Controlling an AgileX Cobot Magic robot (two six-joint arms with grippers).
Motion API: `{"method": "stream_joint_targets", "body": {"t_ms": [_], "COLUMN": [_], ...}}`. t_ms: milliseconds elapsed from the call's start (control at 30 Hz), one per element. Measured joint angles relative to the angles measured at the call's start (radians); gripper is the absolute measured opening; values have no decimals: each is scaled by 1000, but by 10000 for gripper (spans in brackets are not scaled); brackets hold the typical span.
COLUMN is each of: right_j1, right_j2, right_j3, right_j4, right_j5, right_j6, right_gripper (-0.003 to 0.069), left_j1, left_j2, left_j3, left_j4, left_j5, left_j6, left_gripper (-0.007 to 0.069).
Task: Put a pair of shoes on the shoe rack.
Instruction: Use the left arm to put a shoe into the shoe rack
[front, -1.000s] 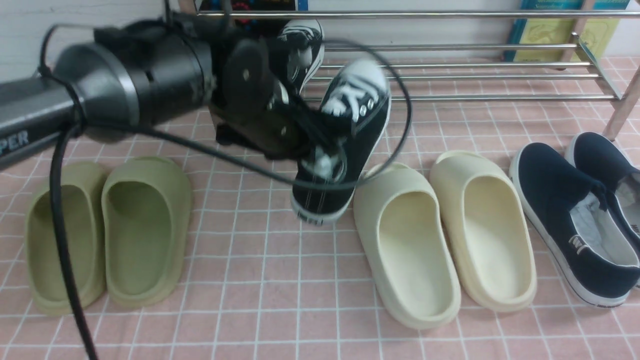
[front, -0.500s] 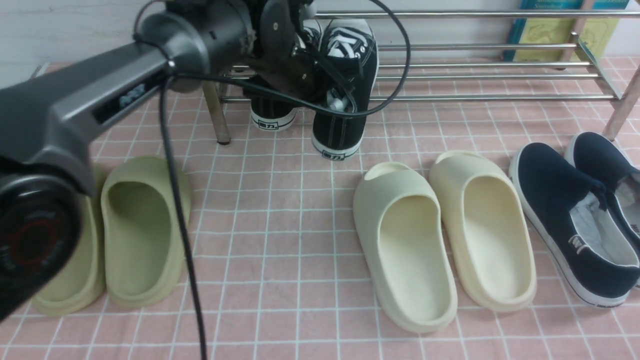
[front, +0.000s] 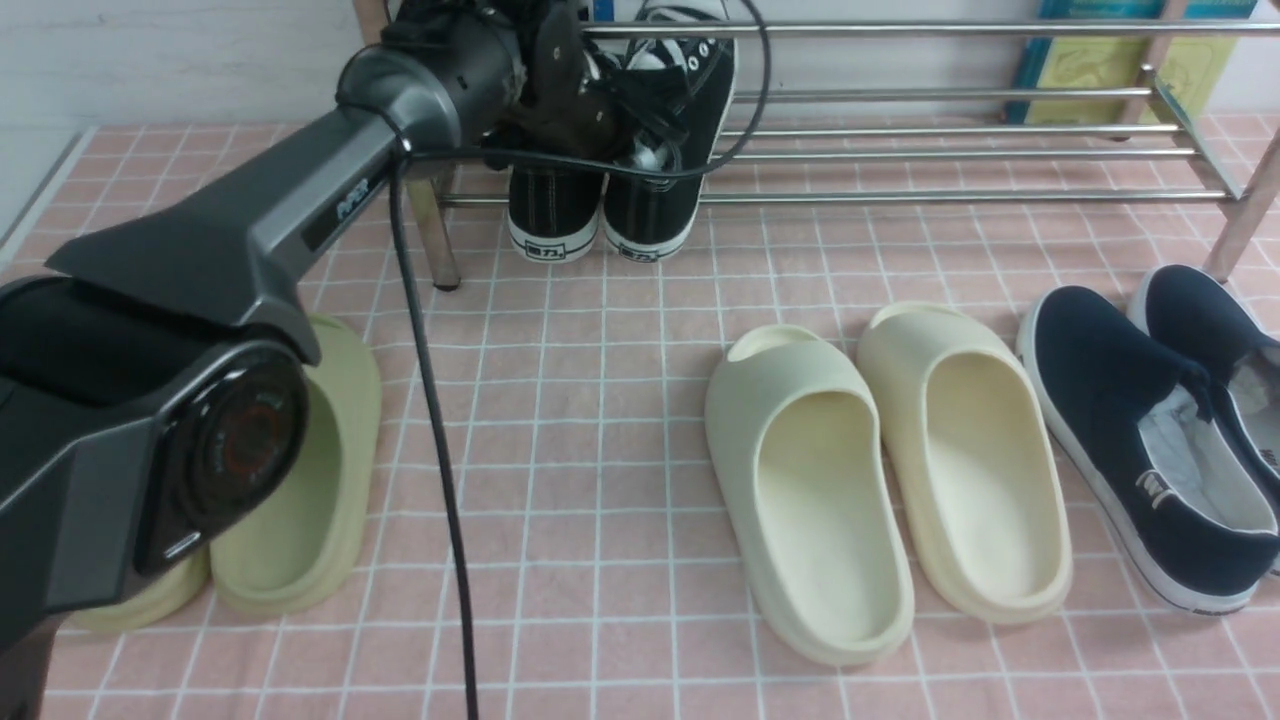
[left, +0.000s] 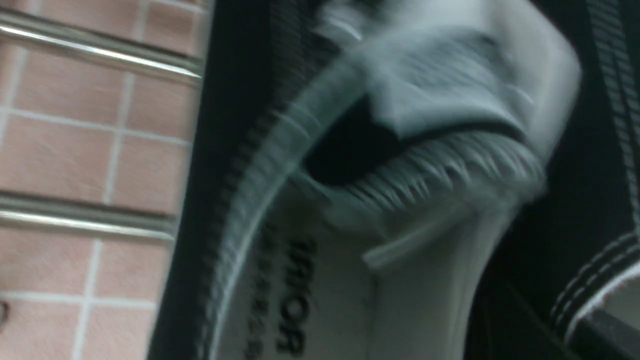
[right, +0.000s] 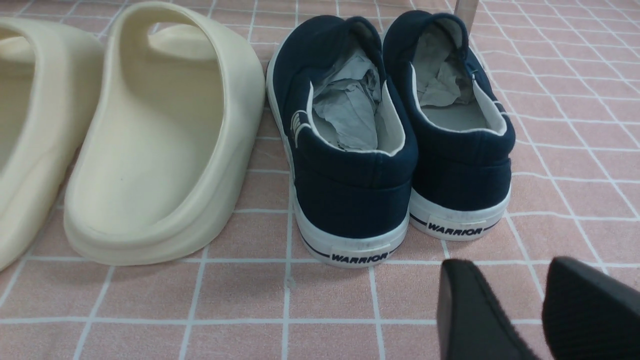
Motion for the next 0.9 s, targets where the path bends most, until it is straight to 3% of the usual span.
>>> {"method": "stream_joint_targets", "body": {"t_ms": [300, 367, 533, 733, 900], "right_j1": [0, 0, 0, 0, 0], "right_j2": [0, 0, 0, 0, 0], "right_j3": [0, 0, 0, 0, 0], "right_j4": [0, 0, 0, 0, 0], "right_j5": [0, 0, 0, 0, 0], "right_j6": [0, 0, 0, 0, 0], "right_gripper": [241, 241, 241, 241, 241], "left_j1": [-1, -2, -2, 0, 0], "left_j2": [1, -3, -35, -132, -222], "left_j3": [-8, -9, -9, -9, -14], "left_j4": [4, 16, 30, 47, 48], "left_j5": [-18, -4, 33, 76, 223], "left_j6": [42, 42, 53, 153, 345], "left_gripper": [128, 207, 306, 315, 223]}}
